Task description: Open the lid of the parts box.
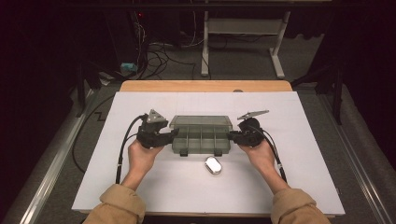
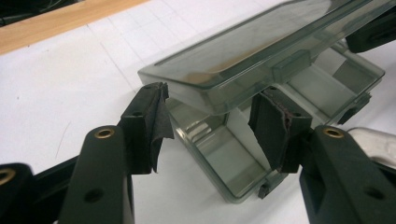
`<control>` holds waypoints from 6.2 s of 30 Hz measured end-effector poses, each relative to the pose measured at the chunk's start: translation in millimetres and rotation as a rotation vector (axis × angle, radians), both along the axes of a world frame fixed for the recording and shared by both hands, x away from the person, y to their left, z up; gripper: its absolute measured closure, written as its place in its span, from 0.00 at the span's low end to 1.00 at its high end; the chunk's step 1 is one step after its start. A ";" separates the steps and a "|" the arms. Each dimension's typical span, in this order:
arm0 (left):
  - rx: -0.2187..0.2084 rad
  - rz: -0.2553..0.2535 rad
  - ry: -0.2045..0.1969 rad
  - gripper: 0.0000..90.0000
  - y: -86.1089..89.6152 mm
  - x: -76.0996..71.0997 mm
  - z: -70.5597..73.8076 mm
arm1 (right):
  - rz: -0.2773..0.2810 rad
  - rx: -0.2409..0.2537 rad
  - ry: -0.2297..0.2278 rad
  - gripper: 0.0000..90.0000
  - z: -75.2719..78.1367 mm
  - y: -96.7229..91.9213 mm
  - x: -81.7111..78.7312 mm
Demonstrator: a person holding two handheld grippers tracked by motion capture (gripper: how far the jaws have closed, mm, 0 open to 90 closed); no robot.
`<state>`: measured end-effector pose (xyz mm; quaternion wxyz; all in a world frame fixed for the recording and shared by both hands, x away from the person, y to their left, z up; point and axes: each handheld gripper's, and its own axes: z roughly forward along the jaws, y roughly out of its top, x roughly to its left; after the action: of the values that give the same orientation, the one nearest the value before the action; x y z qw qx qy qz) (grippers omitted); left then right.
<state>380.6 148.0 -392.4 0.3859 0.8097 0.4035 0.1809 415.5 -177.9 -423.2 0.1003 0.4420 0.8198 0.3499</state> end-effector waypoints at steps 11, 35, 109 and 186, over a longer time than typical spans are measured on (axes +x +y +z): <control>-0.013 0.000 -0.019 0.52 -3.6 11.8 17.4 | -0.042 -0.011 0.036 0.85 -2.0 6.4 14.4; -0.093 0.045 0.001 0.58 -5.1 58.3 34.4 | -0.069 -0.072 0.061 0.82 -0.6 11.2 18.2; -0.012 0.100 0.133 0.46 20.2 56.0 -4.2 | -0.079 -0.083 0.029 0.82 -2.9 13.0 13.6; -0.220 0.175 -0.083 0.37 109.9 -97.3 -54.5 | -0.069 0.153 -0.295 0.49 6.0 -119.4 -108.9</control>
<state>283.3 257.9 -446.9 0.4715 0.7161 0.4735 0.2017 306.6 -297.3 -417.2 0.1975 0.4203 0.7516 0.4685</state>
